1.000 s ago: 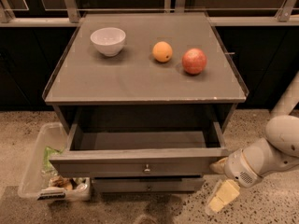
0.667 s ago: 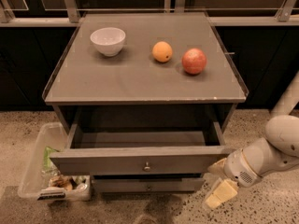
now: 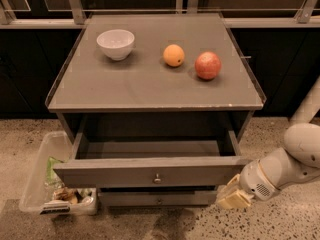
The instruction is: Close top drawer
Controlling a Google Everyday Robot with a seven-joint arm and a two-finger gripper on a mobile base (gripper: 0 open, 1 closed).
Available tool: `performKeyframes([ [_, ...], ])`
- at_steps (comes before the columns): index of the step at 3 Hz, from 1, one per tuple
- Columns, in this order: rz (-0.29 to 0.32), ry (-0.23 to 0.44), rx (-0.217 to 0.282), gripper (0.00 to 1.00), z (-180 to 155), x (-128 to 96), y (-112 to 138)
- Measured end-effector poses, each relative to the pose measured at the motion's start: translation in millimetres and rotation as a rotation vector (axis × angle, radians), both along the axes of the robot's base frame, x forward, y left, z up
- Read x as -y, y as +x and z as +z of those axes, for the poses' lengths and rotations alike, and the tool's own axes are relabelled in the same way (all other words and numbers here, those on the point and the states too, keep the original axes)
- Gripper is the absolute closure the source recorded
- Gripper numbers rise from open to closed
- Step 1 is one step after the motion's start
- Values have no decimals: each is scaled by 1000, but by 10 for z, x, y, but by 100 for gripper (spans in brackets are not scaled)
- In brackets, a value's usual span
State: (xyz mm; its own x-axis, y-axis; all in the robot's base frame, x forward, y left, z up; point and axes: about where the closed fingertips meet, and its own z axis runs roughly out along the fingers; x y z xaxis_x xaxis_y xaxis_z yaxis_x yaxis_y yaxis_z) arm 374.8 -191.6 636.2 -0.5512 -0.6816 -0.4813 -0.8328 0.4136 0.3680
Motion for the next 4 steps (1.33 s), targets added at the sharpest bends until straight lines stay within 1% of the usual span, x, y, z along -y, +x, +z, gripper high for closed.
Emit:
performKeyframes([
  [1,-9,-32,15,87,-2,-27,107],
  [2,-59,-79,74,100,50,-38,235],
  [3,-132,-123,142,100,58,1,336],
  [4,-209,-158,197,100,23,78,385],
])
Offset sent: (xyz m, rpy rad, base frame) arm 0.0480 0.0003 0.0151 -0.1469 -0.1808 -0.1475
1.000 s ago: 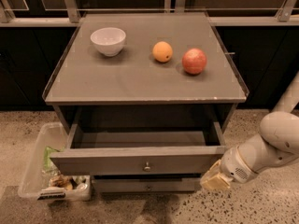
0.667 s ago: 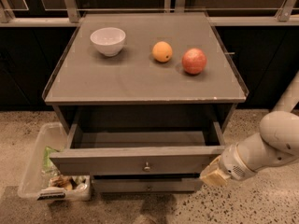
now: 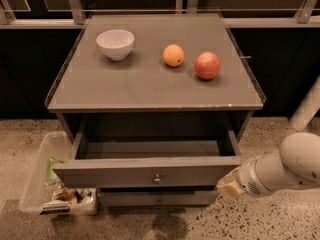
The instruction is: Close top drawer
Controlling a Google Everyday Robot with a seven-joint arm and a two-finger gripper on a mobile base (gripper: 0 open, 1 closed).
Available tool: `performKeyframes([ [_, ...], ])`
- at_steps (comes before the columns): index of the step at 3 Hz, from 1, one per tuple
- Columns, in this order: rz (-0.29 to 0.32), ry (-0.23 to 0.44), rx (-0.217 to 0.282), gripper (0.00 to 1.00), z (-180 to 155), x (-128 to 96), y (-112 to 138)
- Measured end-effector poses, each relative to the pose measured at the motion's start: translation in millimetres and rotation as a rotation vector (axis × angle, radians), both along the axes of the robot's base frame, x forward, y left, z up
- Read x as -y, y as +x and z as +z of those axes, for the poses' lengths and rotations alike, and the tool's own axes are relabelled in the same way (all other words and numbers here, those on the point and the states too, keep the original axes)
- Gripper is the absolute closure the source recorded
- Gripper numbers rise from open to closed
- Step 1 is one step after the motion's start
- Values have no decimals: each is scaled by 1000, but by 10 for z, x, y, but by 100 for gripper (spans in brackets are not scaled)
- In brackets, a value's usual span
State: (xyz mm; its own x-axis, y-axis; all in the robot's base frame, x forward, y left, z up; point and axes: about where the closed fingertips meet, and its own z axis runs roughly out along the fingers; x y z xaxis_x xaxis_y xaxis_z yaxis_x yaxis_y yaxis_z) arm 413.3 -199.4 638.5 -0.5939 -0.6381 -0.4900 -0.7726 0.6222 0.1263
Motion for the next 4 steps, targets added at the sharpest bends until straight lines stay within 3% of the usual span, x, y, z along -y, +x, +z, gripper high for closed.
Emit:
performKeyframes([
  [1,-84,-32,60,100,-36,84,22],
  [2,-109,-30,102,100,-10,93,-4],
  [4,-118,-5,110,100,1,108,6],
])
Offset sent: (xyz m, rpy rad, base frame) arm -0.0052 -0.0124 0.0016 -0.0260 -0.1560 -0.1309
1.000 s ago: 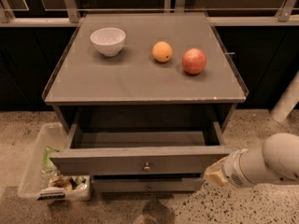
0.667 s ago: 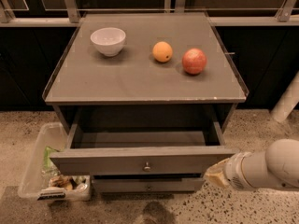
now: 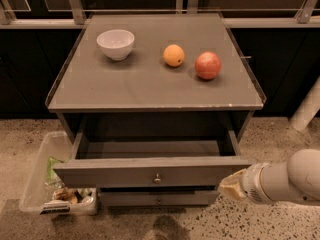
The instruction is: Close top drawer
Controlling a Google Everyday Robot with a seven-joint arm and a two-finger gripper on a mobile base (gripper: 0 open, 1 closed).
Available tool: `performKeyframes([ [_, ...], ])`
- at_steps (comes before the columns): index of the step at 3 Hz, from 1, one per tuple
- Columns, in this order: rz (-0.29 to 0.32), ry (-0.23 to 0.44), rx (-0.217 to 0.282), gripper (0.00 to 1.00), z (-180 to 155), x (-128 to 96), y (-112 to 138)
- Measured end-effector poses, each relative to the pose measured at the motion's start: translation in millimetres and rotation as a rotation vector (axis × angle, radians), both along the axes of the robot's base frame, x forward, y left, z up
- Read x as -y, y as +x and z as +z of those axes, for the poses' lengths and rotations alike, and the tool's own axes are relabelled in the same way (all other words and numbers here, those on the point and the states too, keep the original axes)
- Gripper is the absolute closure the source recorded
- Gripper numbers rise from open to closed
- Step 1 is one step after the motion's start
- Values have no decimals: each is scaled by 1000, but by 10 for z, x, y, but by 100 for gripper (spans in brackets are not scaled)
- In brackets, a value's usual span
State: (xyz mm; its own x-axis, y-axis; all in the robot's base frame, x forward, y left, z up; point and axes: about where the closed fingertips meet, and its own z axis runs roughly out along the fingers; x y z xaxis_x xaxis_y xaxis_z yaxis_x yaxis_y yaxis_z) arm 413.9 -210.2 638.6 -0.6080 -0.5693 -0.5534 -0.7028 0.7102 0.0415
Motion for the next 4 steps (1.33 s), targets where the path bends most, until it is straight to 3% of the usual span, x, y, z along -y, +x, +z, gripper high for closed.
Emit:
performKeyframes([
  [1,-36,56,19,100,-98,94,231],
  [3,-103,93,52,100,-387,158,705],
  [4,-103,93,52,100,-387,156,694],
])
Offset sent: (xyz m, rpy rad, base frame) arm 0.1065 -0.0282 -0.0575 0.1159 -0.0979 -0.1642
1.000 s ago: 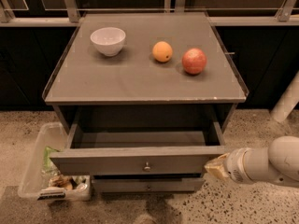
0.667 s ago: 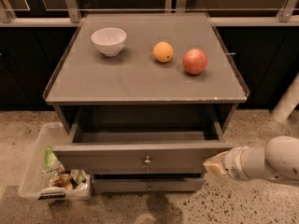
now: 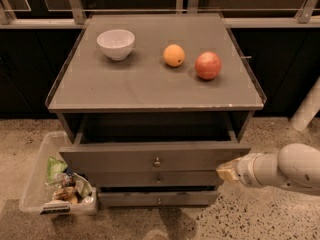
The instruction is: Close top drawer
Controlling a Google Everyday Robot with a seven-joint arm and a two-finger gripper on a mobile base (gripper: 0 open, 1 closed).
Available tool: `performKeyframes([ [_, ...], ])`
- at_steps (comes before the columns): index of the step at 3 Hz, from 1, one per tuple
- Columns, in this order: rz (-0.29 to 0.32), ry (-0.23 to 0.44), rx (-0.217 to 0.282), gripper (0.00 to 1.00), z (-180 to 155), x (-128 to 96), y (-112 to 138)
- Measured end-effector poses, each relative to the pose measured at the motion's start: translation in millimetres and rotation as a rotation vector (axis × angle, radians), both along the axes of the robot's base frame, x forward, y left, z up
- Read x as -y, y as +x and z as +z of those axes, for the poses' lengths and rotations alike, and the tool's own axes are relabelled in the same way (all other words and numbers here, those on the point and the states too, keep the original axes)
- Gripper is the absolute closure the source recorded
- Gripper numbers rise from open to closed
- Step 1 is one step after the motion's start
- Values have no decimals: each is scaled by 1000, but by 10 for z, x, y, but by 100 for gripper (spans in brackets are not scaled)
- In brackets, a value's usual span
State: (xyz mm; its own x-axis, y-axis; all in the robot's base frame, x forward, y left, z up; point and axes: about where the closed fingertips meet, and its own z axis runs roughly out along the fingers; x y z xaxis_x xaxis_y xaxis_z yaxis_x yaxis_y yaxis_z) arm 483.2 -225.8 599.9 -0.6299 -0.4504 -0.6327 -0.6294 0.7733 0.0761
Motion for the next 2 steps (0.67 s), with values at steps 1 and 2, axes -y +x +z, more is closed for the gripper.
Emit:
performKeyframes([
  [1,-23,11,35,100,-36,-12,278],
  [2,-23,11,35,100,-36,-13,270],
])
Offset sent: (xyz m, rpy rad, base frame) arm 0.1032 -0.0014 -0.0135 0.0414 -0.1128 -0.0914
